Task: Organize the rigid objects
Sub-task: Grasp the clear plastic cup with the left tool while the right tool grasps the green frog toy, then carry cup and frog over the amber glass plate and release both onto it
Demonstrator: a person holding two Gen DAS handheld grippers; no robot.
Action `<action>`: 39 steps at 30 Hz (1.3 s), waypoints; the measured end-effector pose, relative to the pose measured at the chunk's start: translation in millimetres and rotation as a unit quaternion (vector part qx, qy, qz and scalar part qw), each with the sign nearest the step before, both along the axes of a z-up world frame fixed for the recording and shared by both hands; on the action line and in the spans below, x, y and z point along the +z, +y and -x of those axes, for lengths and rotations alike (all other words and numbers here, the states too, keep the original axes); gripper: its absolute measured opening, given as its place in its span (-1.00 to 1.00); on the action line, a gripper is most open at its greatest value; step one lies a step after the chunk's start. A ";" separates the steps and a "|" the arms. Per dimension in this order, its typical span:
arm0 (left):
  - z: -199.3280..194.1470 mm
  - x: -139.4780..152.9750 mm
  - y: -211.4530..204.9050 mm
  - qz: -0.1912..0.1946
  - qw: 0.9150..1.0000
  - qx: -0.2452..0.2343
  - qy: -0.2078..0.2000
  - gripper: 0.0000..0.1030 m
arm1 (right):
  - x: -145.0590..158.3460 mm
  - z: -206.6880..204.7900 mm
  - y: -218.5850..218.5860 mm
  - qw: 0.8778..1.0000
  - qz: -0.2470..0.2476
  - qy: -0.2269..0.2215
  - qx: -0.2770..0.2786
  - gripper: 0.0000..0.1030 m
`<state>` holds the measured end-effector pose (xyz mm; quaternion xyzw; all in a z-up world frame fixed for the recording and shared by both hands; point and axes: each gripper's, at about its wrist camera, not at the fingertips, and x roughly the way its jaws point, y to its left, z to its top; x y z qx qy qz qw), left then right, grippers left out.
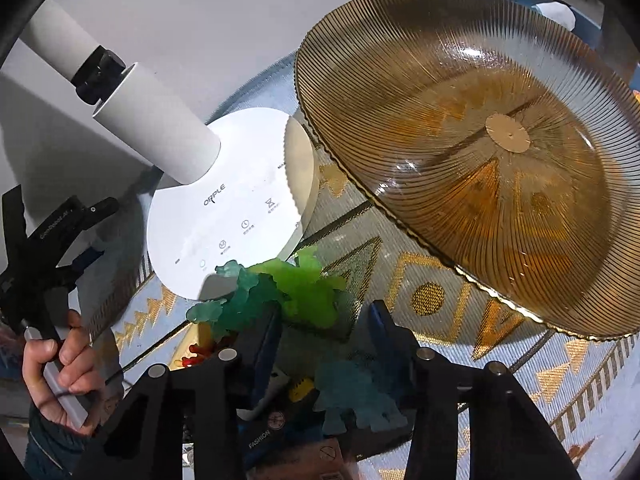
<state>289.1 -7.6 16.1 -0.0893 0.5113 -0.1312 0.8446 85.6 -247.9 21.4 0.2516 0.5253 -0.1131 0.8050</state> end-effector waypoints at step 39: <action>236.4 74.9 28.0 0.005 0.996 -0.090 -0.010 -0.35 | 7.9 154.0 -58.3 0.998 -0.038 0.021 0.054 -0.48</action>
